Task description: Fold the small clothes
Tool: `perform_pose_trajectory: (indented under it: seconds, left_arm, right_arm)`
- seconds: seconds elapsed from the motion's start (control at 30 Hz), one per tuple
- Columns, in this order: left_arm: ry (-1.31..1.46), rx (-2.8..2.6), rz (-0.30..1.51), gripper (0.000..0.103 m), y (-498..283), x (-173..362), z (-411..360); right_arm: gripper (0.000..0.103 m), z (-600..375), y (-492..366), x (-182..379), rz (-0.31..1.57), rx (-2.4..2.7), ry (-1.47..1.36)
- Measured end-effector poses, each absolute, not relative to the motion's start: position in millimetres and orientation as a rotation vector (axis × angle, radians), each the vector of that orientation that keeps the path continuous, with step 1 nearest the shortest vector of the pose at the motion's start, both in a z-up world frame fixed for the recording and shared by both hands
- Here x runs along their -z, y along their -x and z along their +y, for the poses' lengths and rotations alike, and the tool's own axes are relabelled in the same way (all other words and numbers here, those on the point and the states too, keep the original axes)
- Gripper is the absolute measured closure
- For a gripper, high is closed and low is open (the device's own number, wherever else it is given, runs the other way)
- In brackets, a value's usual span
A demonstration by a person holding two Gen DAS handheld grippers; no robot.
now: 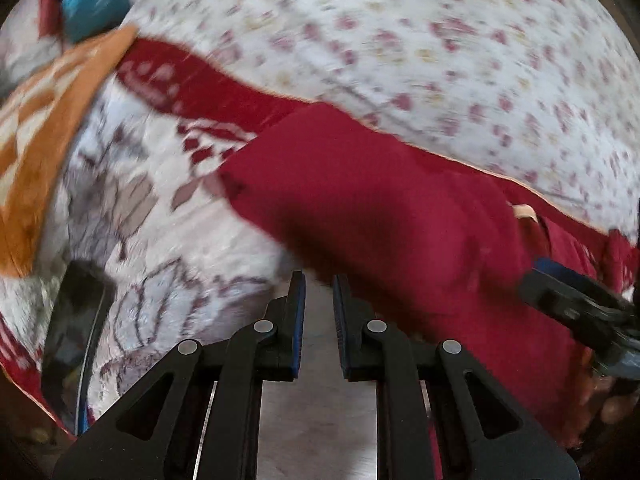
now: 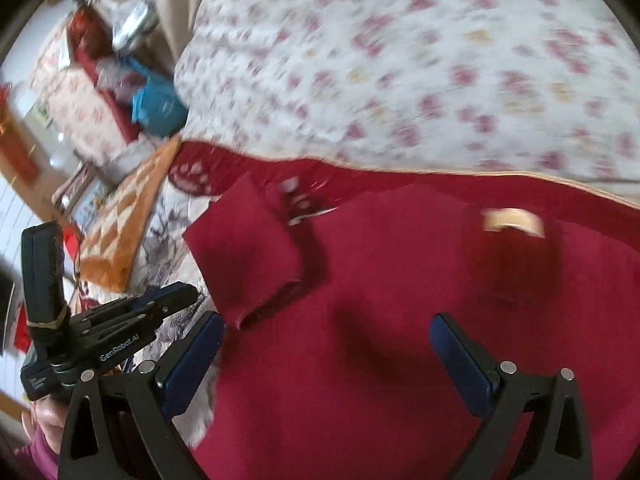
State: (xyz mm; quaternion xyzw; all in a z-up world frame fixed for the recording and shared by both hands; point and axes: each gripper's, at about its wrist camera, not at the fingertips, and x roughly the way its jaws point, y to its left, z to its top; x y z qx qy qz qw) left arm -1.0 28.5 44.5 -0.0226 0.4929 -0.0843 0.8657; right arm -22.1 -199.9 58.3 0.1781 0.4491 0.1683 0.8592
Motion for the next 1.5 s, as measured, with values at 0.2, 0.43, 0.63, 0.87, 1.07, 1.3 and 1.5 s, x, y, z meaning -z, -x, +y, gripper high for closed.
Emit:
perform_pose_trajectory:
  seconds: [0.2, 0.43, 0.63, 0.87, 1.07, 1.3, 1.5]
  left_arm:
    - [0.091, 0.175, 1.076, 0.090, 1, -25, 44]
    - [0.144, 0.166, 1.087, 0.090, 3, -24, 45]
    - [0.136, 0.159, 1.063, 0.090, 10, -35, 39]
    - [0.100, 0.191, 1.074, 0.090, 18, -35, 16]
    - [0.099, 0.200, 1.067, 0.090, 22, -38, 10]
    - [0.116, 0.193, 1.089, 0.090, 18, -30, 23]
    - [0.147, 0.180, 1.107, 0.090, 15, -21, 34]
  right_arm:
    - [0.032, -158, -22, -28, 1.023, -0.391, -0.370]
    - [0.083, -153, -21, -42, 0.953, -0.445, -0.334]
    - [0.094, -182, 9, -82, 0.869, -0.445, -0.321]
    - [0.095, -278, 54, -133, 0.757, -0.320, -0.399]
    - [0.068, -264, 42, -107, 0.870, -0.366, -0.442]
    - [0.031, -186, -13, -46, 0.996, -0.457, -0.423]
    - [0.097, -170, -30, -26, 0.981, -0.489, -0.433]
